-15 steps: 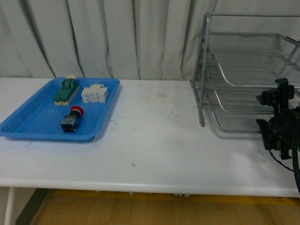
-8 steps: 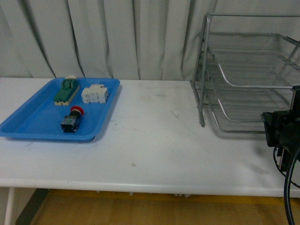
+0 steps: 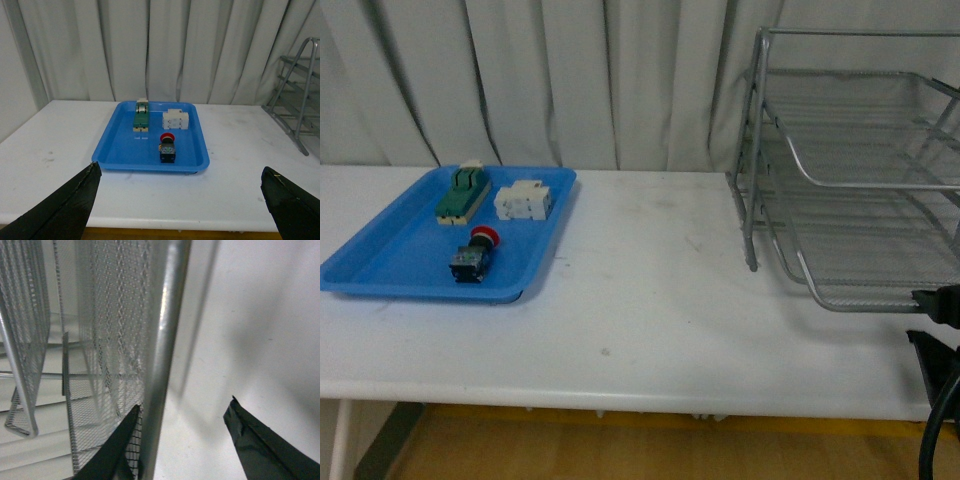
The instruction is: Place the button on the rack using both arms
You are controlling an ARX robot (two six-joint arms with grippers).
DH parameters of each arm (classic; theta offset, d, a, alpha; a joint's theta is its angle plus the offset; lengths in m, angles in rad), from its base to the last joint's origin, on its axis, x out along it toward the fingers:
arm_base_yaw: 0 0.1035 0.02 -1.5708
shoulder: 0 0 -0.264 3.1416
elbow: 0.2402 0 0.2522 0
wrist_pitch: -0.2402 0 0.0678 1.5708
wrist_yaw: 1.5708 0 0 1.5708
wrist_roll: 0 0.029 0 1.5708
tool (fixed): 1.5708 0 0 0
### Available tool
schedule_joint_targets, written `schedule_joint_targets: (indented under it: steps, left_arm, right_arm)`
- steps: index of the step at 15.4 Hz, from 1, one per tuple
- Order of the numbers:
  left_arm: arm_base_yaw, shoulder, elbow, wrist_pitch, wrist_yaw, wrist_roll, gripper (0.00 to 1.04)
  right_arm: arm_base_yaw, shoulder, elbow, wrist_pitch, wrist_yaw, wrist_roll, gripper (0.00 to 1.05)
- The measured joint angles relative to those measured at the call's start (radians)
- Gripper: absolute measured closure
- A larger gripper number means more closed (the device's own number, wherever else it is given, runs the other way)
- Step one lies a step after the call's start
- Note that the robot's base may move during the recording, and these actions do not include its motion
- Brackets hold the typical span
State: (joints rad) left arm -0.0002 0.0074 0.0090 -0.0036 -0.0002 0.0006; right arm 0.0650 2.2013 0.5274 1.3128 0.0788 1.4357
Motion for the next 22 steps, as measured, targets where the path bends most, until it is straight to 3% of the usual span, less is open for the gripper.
schedule_joint_targets:
  steps: [3,5,6,8,9,10,12,17,18,20,22]
  left_arm:
    - [0.0,0.0,0.0,0.0,0.0,0.0,0.07]
    - [0.0,0.0,0.0,0.0,0.0,0.0,0.07]
    - [0.0,0.0,0.0,0.0,0.0,0.0,0.07]
    - [0.0,0.0,0.0,0.0,0.0,0.0,0.07]
    - [0.0,0.0,0.0,0.0,0.0,0.0,0.07]
    - [0.0,0.0,0.0,0.001,0.0,0.0,0.07]
    - [0.0,0.0,0.0,0.0,0.0,0.0,0.07]
    - [0.0,0.0,0.0,0.0,0.0,0.0,0.07]
    - [0.0,0.0,0.0,0.0,0.0,0.0,0.07]
    - [0.0,0.0,0.0,0.0,0.0,0.0,0.07]
    - [0.0,0.0,0.0,0.0,0.0,0.0,0.07]
  right_arm:
    - [0.016,-0.1,-0.157,-0.02,0.017,-0.087,0.23]
    - [0.066,-0.273,-0.322,-0.031,0.07,-0.278,0.05]
    - [0.103,-0.38,-0.385,-0.029,0.135,-0.425,0.07]
    - [0.166,-0.669,-0.49,-0.025,0.219,-0.918,0.06]
    - [0.215,-0.828,-0.523,-0.1,0.218,-1.122,0.06]
    - [0.277,-0.943,-0.533,-0.026,0.242,-1.274,0.16]
    - [0.204,-1.195,-0.536,-0.27,0.2,-1.388,0.41]
    - [0.07,-1.739,-0.533,-0.799,0.061,-1.434,1.03]
    - [0.055,-1.794,-0.532,-0.852,0.044,-1.433,1.03]
    - [-0.072,-1.884,-0.525,-0.966,-0.059,-1.434,1.03]
    - [-0.065,-1.949,-0.518,-1.059,-0.078,-1.433,1.03]
